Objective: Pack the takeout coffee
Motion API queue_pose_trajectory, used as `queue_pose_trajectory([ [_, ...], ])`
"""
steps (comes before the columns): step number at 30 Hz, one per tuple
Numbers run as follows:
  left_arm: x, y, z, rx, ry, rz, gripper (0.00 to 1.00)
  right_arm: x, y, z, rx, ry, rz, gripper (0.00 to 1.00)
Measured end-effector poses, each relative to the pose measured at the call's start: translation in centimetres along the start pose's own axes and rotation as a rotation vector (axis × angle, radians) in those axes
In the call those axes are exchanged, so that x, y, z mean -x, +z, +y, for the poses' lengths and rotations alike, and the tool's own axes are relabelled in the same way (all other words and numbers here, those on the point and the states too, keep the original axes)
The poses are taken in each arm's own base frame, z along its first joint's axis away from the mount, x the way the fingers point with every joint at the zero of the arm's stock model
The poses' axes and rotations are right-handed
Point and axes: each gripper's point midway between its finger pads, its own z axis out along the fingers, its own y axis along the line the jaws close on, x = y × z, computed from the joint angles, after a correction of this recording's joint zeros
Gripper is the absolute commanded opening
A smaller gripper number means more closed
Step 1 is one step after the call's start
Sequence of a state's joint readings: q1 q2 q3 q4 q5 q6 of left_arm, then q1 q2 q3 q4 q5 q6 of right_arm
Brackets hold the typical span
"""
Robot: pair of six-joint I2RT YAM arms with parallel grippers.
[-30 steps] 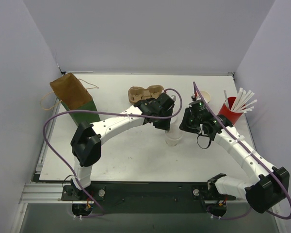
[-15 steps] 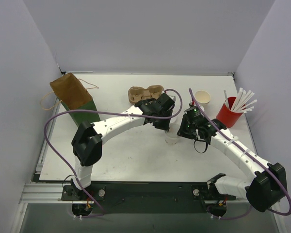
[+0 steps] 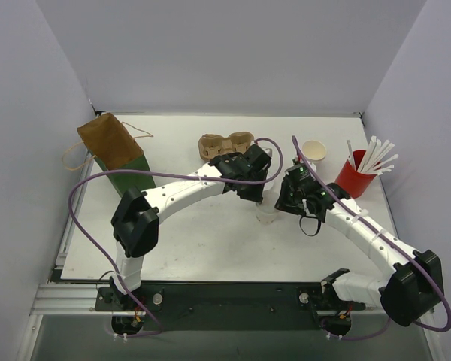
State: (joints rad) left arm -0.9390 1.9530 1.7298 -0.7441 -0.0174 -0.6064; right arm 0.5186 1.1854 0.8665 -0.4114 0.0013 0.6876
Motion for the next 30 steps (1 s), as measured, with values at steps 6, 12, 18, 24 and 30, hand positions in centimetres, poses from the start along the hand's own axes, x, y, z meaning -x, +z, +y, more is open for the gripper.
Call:
queue_pose_trajectory([
  [6, -0.1, 0.2, 0.2, -0.003, -0.019, -0.019, 0.29, 0.6, 0.5, 0.0, -0.019, -0.007, -0.01, 0.17],
  [12, -0.3, 0.0, 0.4, -0.011, -0.046, -0.054, 0.29, 1.2, 1.3, 0.2, -0.006, 0.006, -0.05, 0.17],
  [18, -0.1, 0.0, 0.4, -0.01, -0.055, -0.063, 0.31, 1.5, 1.1, 0.3, 0.004, 0.014, -0.068, 0.2],
  [24, 0.1, -0.5, 0.1, -0.005, -0.038, -0.05, 0.36, 1.9, 1.0, 0.2, -0.019, 0.004, -0.048, 0.27],
  [30, 2.2, -2.4, -1.2, -0.046, -0.02, -0.082, 0.4, 3.2, -0.1, 0.3, -0.039, -0.01, -0.04, 0.29],
])
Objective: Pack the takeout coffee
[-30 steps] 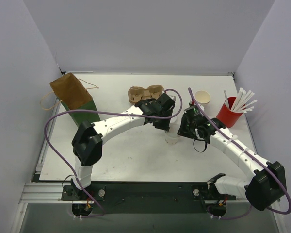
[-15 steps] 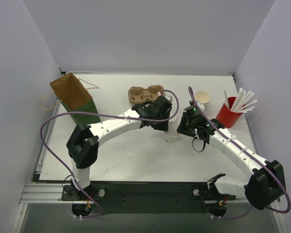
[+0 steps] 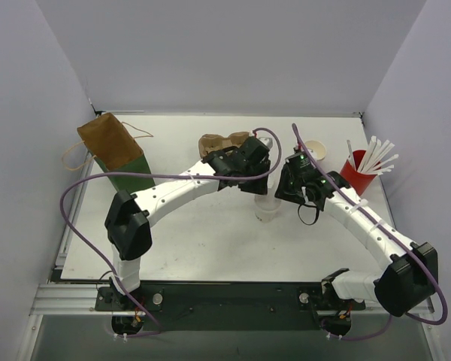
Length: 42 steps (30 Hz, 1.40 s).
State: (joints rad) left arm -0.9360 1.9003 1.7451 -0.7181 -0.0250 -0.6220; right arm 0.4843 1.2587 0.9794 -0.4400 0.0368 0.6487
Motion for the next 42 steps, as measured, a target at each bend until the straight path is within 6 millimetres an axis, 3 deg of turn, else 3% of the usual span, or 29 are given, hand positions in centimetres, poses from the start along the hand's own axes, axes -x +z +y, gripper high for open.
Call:
queue_pose_trajectory([
  [3, 1.6, -0.6, 0.0, -0.013, -0.007, -0.033, 0.41, 1.4, -1.0, 0.8, 0.02, -0.006, -0.027, 0.36],
  [6, 2.6, -1.0, 1.3, 0.005, -0.027, -0.046, 0.42, 2.5, -1.8, 1.5, 0.037, -0.02, -0.048, 0.48],
  [7, 2.9, -1.1, 1.9, 0.011, -0.037, -0.052, 0.42, 2.6, -2.0, 1.7, 0.042, -0.027, -0.049, 0.58],
  [11, 3.3, -2.6, 5.2, 0.05, -0.081, -0.068, 0.42, 2.4, -2.1, 2.5, 0.049, -0.074, -0.036, 0.75],
  [12, 3.6, -4.0, 6.9, 0.068, -0.109, -0.087, 0.42, 1.7, -1.6, 2.6, 0.039, -0.107, -0.009, 0.77],
  [19, 4.0, -6.1, 8.4, 0.068, -0.129, -0.129, 0.43, -0.1, -0.2, 2.9, 0.0, -0.186, 0.062, 0.79],
  [28, 2.9, -5.5, 8.7, 0.062, -0.128, -0.102, 0.42, -0.2, 0.6, 3.6, -0.044, -0.248, 0.07, 0.8],
  [42, 2.9, -5.5, 8.7, 0.05, -0.129, -0.1, 0.42, -1.1, 1.4, 3.2, -0.097, -0.289, 0.101, 0.79],
])
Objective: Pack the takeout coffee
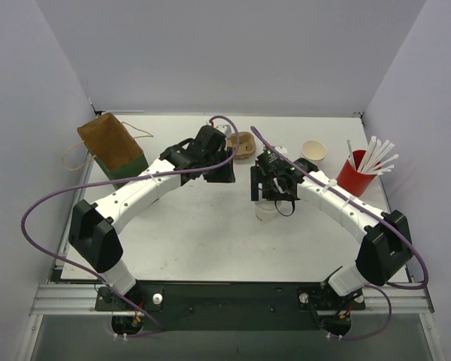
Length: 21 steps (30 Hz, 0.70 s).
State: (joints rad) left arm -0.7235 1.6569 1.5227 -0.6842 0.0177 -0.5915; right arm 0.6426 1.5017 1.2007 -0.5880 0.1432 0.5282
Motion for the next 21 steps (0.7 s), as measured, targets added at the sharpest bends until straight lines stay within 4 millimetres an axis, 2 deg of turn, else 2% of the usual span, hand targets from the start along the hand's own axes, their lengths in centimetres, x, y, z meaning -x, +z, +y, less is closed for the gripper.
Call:
queue_pose_trajectory([
  [6, -0.06, -0.01, -0.06, -0.004, 0.001, 0.003, 0.42, 0.01, 0.06, -0.06, -0.005, -0.001, -0.001, 0.75],
  [21, -0.25, 0.08, -0.04, -0.006, 0.001, 0.009, 0.42, 0.12, 0.2, 0.29, -0.012, -0.014, -0.005, 0.75],
])
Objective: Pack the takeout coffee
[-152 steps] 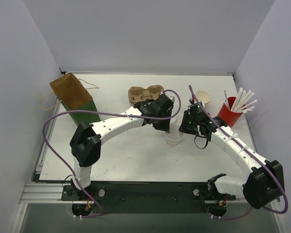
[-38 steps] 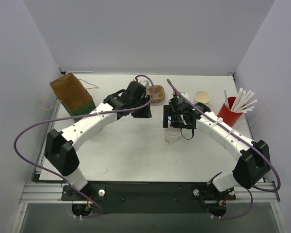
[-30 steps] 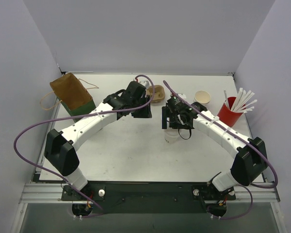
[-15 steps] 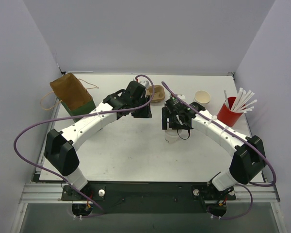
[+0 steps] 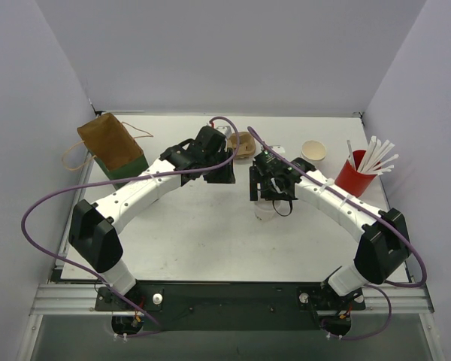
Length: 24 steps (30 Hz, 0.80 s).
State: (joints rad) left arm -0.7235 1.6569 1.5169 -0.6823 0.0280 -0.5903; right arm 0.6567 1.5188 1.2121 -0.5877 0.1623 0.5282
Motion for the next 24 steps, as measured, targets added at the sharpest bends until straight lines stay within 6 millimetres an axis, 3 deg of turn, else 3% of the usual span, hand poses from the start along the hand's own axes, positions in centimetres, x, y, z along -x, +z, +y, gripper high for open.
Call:
queue_pose_trajectory([
  [16, -0.09, 0.11, 0.05, -0.003, -0.001, 0.002, 0.42, -0.09, 0.43, 0.09, -0.016, -0.011, 0.006, 0.79],
  [24, -0.14, 0.23, 0.39, 0.001, -0.005, 0.006, 0.42, -0.1, 0.4, 0.11, -0.021, -0.013, 0.004, 0.66],
])
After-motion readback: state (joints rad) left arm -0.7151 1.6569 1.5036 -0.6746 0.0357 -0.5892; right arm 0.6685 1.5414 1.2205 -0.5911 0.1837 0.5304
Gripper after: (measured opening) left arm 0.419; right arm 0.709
